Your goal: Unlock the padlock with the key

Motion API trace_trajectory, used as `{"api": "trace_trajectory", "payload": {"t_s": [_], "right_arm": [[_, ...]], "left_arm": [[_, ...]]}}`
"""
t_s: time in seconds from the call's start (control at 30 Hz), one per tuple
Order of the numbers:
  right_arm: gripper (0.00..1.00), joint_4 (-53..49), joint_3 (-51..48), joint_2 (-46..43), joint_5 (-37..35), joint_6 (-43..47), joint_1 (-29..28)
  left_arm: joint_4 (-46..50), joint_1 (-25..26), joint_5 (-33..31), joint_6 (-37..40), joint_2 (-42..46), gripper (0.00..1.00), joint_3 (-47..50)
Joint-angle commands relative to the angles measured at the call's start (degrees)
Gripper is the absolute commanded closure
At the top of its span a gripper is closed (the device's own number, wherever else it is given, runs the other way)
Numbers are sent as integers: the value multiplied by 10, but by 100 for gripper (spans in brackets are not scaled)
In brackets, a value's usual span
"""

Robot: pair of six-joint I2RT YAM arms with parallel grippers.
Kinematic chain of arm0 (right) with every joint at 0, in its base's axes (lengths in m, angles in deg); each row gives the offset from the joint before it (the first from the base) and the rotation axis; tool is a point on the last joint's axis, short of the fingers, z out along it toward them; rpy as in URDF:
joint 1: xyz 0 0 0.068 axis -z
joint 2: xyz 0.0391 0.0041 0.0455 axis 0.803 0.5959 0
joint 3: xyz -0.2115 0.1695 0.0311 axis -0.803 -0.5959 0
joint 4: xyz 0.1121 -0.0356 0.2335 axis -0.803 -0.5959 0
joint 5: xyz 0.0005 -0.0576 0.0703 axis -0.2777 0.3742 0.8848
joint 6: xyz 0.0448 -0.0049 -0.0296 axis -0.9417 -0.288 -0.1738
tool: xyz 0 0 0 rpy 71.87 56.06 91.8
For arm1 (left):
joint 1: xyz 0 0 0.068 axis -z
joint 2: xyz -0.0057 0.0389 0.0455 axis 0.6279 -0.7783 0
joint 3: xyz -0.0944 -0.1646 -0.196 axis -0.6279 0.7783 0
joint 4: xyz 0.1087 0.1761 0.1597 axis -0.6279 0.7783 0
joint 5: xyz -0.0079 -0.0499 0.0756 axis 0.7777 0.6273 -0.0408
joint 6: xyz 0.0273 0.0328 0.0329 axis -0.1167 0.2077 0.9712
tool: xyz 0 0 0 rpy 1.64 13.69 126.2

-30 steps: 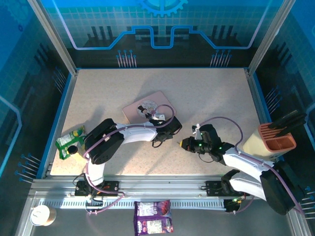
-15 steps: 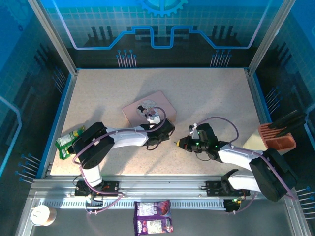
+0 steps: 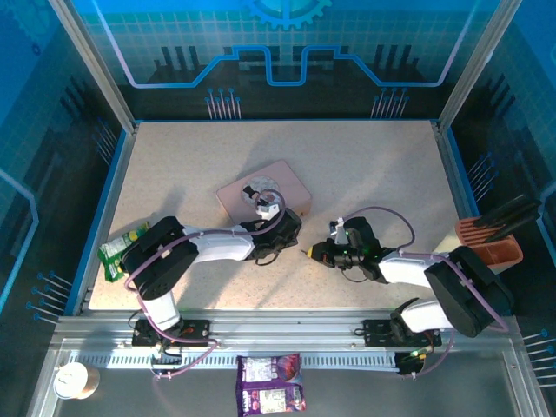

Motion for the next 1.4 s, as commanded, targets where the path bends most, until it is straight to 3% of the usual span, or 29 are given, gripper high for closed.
{"api": "trace_trajectory", "payload": {"t_s": [0.0, 0.13, 0.33, 0.53, 0.97, 1.37], "right_arm": [[100, 67, 3, 22, 43, -16, 24], [100, 123, -2, 54, 89, -38, 63], [100, 212, -8, 90, 112, -83, 69], [100, 194, 4, 82, 114, -69, 71], [100, 314, 6, 121, 134, -130, 74], [100, 394, 1, 144, 134, -156, 71]], "left_arm": [[-80, -10, 22, 0, 36, 94, 26], [-171, -22, 52, -1, 53, 96, 70], [-248, -39, 81, 3, 76, 100, 105], [-342, -65, 134, 0, 89, 100, 140], [-431, -105, 197, -38, 107, 100, 172], [-474, -114, 211, -79, 110, 100, 181]]}}
